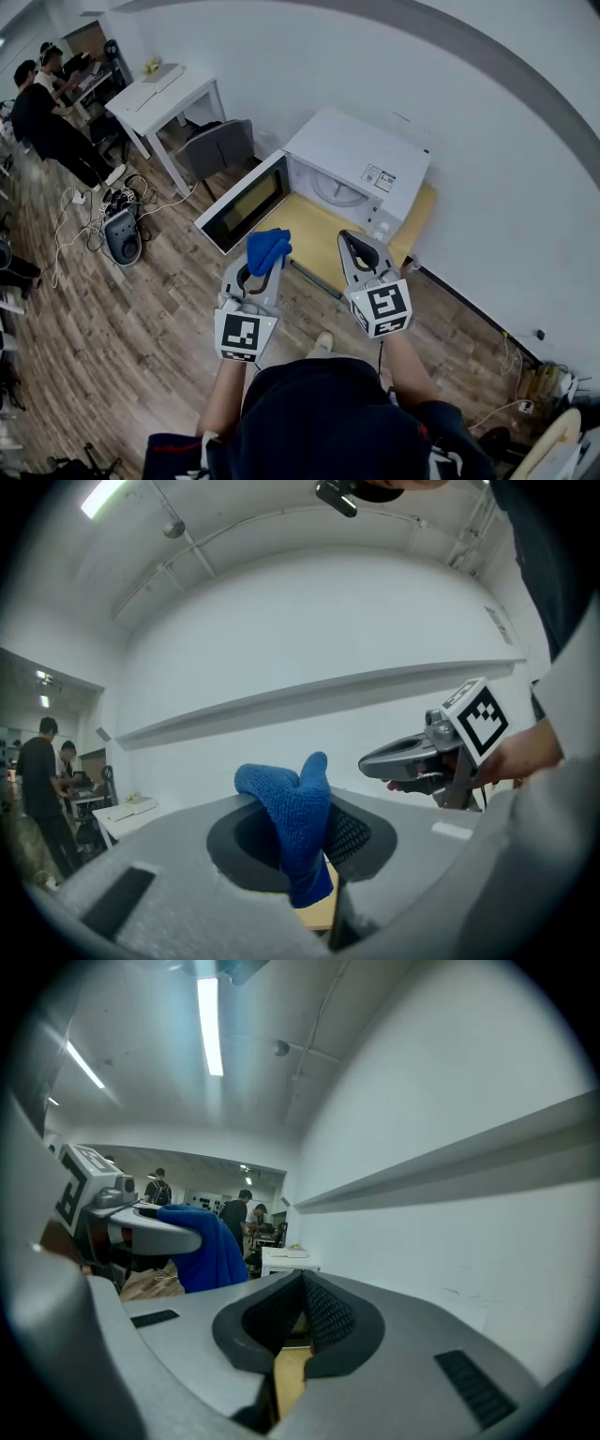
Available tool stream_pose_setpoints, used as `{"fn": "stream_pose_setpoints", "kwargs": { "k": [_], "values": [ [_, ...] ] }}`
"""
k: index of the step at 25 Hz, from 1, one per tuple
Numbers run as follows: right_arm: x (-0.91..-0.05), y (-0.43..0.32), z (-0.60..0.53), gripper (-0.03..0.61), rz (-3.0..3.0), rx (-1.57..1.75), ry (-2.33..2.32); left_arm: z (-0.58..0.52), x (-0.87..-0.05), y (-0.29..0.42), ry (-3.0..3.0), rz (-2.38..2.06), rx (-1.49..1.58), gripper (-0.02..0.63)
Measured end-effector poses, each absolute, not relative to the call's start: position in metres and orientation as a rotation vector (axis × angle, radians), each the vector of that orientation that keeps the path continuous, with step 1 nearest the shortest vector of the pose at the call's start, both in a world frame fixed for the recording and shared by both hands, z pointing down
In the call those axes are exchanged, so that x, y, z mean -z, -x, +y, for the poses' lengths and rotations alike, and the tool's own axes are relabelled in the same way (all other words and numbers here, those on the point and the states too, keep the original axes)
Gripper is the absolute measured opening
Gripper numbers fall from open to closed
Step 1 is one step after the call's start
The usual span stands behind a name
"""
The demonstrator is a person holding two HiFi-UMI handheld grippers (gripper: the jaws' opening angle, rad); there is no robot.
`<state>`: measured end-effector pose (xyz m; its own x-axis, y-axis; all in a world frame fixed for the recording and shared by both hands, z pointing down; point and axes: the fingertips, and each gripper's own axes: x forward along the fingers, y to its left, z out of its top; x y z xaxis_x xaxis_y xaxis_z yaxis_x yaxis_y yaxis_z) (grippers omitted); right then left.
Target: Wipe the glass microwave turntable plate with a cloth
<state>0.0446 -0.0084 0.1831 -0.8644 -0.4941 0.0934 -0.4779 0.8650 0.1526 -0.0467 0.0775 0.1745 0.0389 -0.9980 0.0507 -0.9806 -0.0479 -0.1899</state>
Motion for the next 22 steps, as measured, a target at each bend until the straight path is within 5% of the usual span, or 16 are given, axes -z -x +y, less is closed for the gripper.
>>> {"fn": "stream_pose_setpoints", "kwargs": {
  "k": [22],
  "values": [
    [-0.215, -0.043, -0.088, 0.006, -2.902, 0.124, -0.706, -0.017, -0.186, 0.035, 2.197, 2.075, 0.351, 0.061]
  ]
}}
